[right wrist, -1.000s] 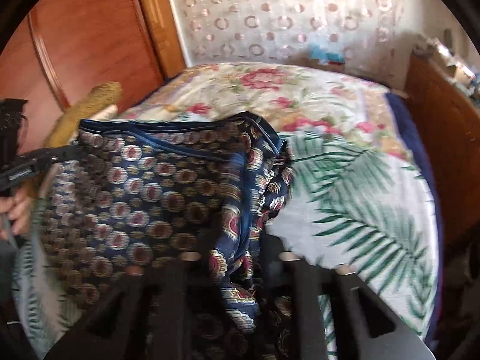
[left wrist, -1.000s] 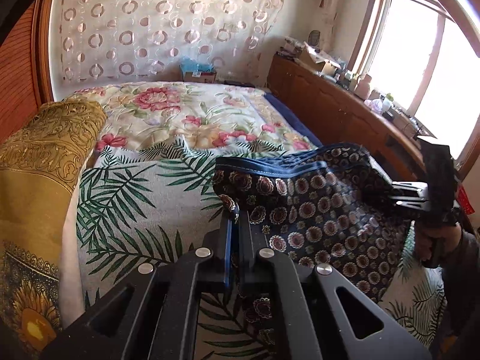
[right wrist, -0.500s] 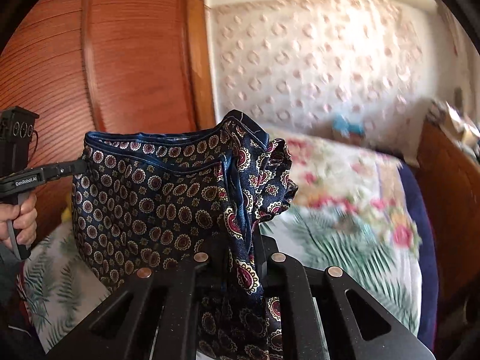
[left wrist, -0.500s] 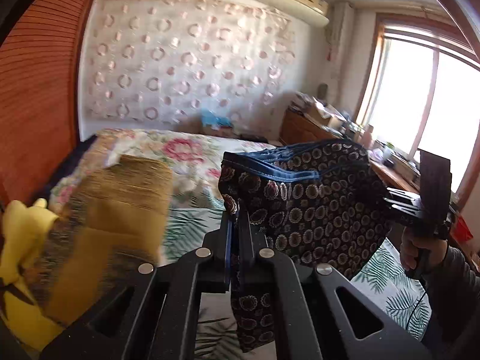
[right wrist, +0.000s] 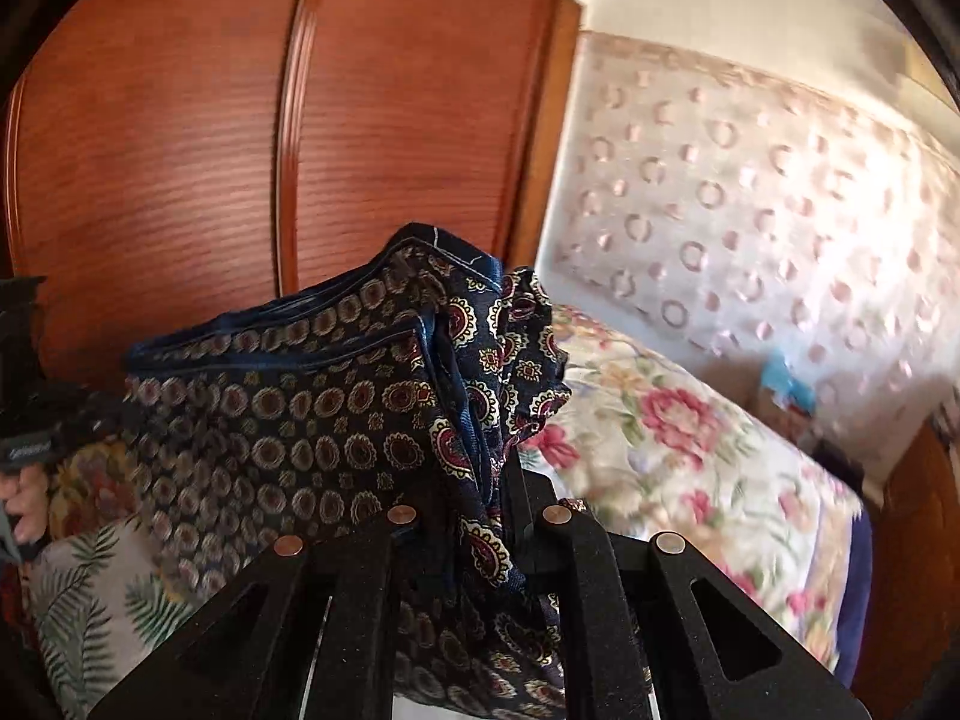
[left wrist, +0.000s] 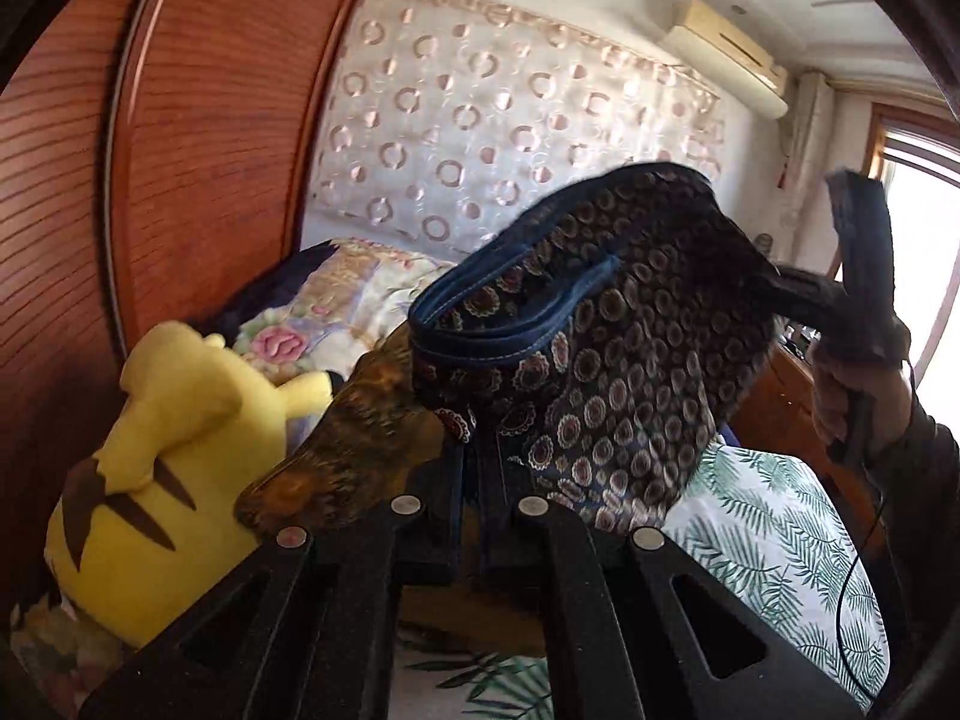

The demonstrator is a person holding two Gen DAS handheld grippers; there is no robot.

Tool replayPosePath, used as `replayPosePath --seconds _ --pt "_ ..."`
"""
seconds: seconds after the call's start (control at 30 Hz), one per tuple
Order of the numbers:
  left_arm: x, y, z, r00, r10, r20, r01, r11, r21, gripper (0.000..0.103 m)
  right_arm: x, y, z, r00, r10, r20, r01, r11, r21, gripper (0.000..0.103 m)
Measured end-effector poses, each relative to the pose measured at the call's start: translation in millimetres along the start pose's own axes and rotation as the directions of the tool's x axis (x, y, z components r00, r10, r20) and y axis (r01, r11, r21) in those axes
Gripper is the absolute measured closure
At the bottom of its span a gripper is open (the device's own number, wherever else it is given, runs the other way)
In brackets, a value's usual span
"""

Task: Fold small clothes
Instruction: 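Carry the bundle with both grippers toward the yellow plush toy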

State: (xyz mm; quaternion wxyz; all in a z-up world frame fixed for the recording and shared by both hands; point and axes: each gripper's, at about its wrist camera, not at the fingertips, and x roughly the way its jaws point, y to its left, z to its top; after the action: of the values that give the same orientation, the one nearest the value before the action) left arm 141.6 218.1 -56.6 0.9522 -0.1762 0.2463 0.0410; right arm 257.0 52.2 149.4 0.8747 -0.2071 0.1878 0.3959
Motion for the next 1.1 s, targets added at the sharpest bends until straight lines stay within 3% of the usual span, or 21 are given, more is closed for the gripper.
replayPosePath --seconds 0.27,0.43,0.5,0.63,0.77,1.1 --pt "10 31 -23 0.998 0.030 -0.059 -0.033 0.998 -0.062 0.099 105 31 50 0.995 0.045 -0.088 -0.055 0.992 -0.111 0.092" --pt "17 34 -22 0.997 0.034 -0.071 -0.039 0.997 -0.061 0.099 152 12 64 0.985 0.038 -0.167 -0.049 0.997 -0.058 0.086" --pt "14 36 -22 0.997 0.036 -0.069 -0.041 0.997 -0.060 0.099 168 12 75 0.985 0.030 -0.169 -0.034 0.999 -0.021 0.076" --pt "15 34 -23 0.996 0.047 -0.076 -0.051 0.997 -0.054 0.099 162 22 83 0.995 -0.025 -0.091 0.026 1.000 0.011 0.053" --pt "16 34 -24 0.995 0.066 -0.076 -0.069 0.997 -0.041 0.099 145 19 78 0.998 -0.024 -0.050 0.027 0.998 0.050 0.052" --pt "17 32 -24 0.991 0.114 -0.076 -0.113 0.994 0.008 0.099 137 22 30 0.986 0.045 -0.158 -0.031 0.995 0.094 0.052"
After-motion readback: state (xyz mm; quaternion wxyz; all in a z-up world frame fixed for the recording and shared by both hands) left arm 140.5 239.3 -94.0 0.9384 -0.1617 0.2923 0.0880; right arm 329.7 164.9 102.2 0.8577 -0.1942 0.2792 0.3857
